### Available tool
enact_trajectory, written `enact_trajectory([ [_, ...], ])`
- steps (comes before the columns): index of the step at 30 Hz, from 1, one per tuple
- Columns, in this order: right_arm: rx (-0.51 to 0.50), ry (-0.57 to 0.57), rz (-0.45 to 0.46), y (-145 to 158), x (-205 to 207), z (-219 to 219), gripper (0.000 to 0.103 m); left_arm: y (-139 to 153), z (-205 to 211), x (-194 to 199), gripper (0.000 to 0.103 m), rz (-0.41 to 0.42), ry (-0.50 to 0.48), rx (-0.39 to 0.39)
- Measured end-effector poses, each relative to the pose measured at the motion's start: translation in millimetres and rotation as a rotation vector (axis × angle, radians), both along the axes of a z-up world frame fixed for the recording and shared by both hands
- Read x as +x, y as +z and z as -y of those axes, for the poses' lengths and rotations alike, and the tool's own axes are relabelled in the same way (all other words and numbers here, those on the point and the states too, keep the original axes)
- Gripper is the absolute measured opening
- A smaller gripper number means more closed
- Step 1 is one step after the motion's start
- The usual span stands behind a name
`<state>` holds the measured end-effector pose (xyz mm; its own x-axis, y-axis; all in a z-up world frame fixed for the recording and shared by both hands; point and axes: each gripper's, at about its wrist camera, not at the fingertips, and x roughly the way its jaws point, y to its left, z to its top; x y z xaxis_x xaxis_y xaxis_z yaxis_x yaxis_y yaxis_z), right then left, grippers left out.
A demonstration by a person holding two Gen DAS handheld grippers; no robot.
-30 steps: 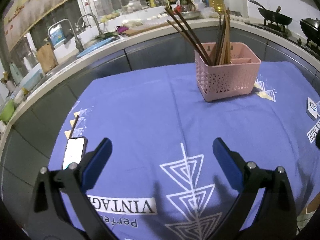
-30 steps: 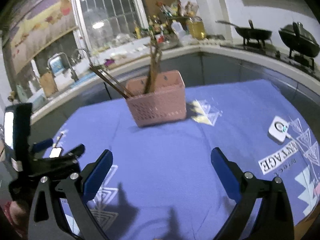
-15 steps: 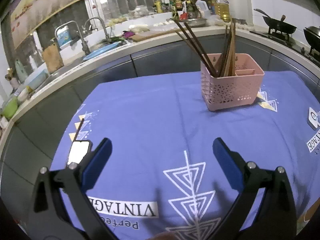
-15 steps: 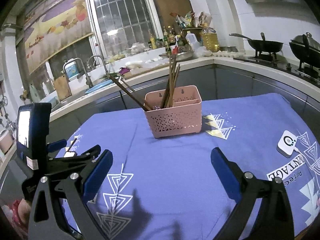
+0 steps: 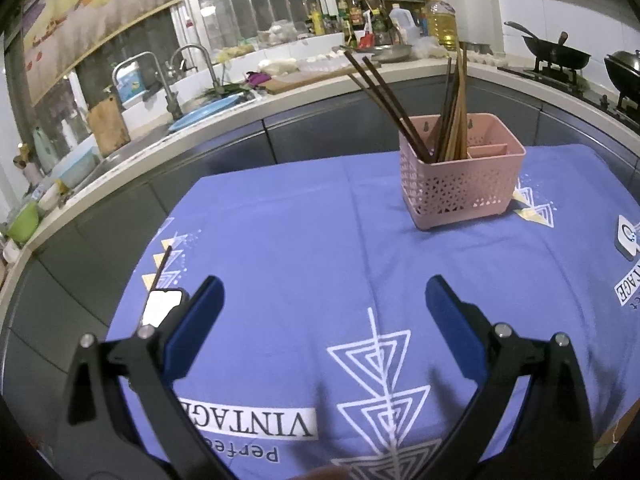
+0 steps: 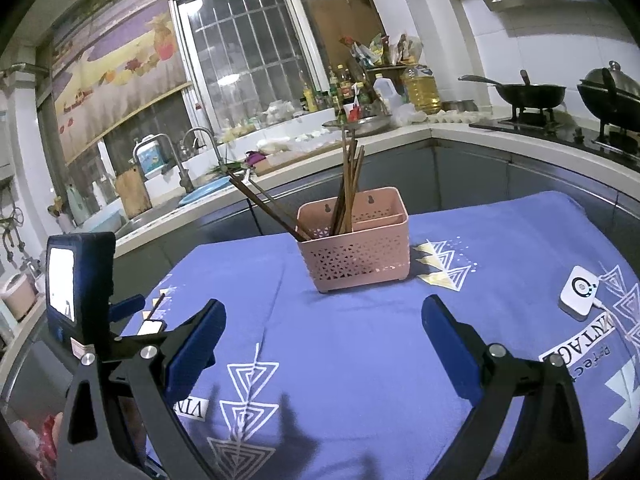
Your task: Organize utensils
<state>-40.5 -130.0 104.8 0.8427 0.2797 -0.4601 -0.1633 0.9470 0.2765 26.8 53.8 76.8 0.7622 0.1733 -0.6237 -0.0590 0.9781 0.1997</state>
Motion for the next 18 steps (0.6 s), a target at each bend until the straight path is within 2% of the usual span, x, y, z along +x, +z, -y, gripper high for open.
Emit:
enact_trajectory([
  [9, 0.03, -0.001, -0.014, -1.5, -0.6, 1.5, 0.097, 0.9, -1.0, -0.3, 0.097, 0.002, 0.029, 0.004],
  [18, 0.032, -0.024, 0.002, -0.3, -3.2, 4.6, 0.097, 5.4, 1.6, -4.7, 0.097, 0.019, 0.002, -0.016],
])
